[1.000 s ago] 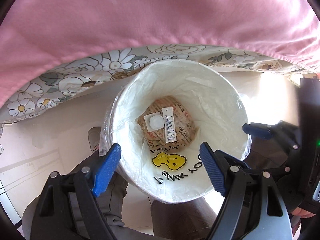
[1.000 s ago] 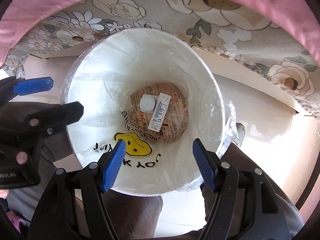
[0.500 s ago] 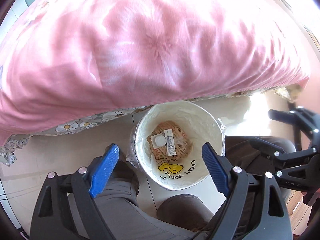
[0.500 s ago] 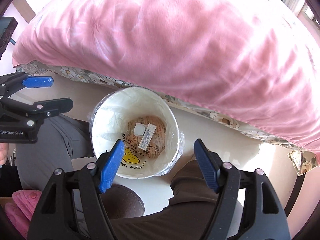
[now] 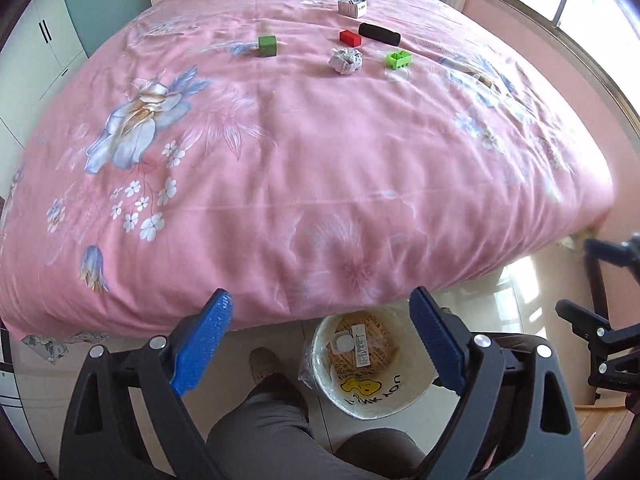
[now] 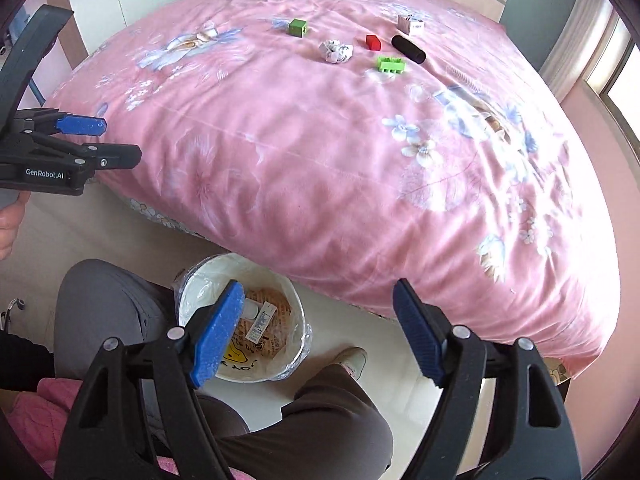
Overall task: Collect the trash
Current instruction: 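Move both tools back over the bed toward the remaining items, then grasp the green cube with the left tool while the right tool grasps the green block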
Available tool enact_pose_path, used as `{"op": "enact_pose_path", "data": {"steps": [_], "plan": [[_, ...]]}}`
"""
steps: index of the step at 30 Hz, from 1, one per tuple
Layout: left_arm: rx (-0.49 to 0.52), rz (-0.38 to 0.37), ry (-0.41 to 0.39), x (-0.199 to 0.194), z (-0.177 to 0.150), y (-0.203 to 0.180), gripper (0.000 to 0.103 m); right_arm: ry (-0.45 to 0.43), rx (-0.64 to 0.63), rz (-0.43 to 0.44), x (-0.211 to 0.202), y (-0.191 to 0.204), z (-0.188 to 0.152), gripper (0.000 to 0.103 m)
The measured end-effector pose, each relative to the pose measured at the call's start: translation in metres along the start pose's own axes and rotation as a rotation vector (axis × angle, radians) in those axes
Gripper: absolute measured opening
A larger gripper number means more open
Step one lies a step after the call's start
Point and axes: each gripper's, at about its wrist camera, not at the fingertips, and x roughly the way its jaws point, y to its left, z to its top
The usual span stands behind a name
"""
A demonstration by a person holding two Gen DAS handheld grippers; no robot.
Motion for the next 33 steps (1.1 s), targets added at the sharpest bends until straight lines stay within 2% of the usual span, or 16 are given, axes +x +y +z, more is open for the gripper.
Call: {"op": "enact_pose_path", "data": {"steps": [8, 14, 19, 25, 33], "plan": [[0.036, 0.05, -0.062, -0.025, 0.058, 0.005, 0.092, -0.076, -0.022, -0.046, -0.03, -0.021, 0.05, 0.078], [0.02, 0.041, -0.1, -0.035, 0.106, 0.013, 0.092, -0.121, -0.032, -0.062, -0.04, -0.038, 0.092, 0.078], [0.012, 0.062, -0.139, -0.036, 0.15, 0.019, 0.092, -0.162, -0.023, -0.066, -0.039, -0.054, 0.13, 0.081], [-0.013, 0.069, -0.151, -0.014, 0.201, 0.029, 0.092, -0.184, 0.013, -0.038, -0.018, -0.075, 0.175, 0.081], [-0.043, 0.116, -0.1, 0.057, 0.259, 0.044, 0.092, -0.146, 0.058, 0.01, 0.049, -0.101, 0.222, 0.081]]}}
